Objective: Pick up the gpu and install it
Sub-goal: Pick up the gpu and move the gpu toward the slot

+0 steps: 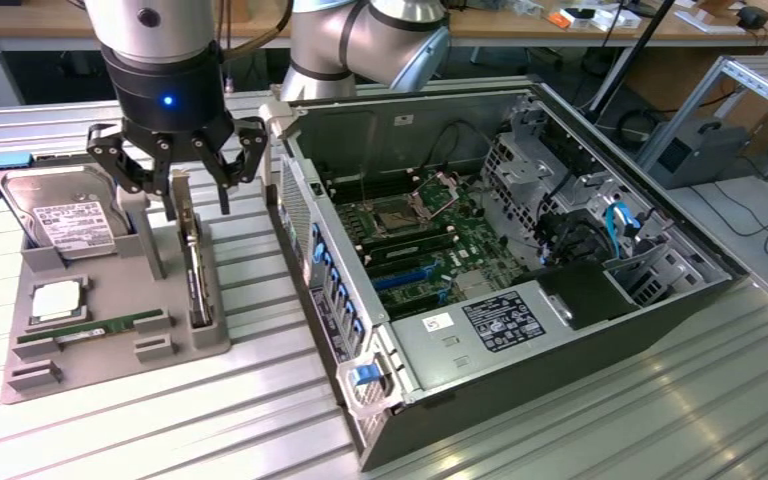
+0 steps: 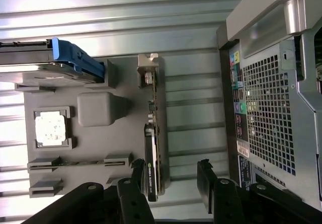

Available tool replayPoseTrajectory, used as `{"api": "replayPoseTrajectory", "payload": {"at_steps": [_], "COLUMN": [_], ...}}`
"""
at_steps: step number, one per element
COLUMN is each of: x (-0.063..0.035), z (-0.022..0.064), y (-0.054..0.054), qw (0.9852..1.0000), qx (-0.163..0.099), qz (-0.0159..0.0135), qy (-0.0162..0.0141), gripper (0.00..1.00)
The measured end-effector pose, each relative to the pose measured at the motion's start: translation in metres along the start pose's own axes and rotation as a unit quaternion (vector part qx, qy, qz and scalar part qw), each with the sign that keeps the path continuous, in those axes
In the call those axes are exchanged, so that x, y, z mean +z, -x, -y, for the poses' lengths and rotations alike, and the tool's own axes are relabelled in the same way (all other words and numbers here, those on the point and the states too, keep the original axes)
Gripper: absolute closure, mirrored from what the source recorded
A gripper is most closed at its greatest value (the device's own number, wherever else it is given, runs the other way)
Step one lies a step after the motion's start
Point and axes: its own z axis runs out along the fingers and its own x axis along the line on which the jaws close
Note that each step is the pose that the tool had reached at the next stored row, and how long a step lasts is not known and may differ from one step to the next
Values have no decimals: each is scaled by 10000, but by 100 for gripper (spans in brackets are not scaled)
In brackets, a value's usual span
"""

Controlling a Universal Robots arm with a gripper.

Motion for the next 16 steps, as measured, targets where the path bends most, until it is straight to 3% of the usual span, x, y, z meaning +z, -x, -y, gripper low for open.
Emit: {"api": "replayPoseTrajectory", "payload": {"at_steps": [16], "x": [68], "z": [3], "y": [-2], "qw": [10000], "qx": [0], "qz": [0], "qy": [0], "gripper": [46]}}
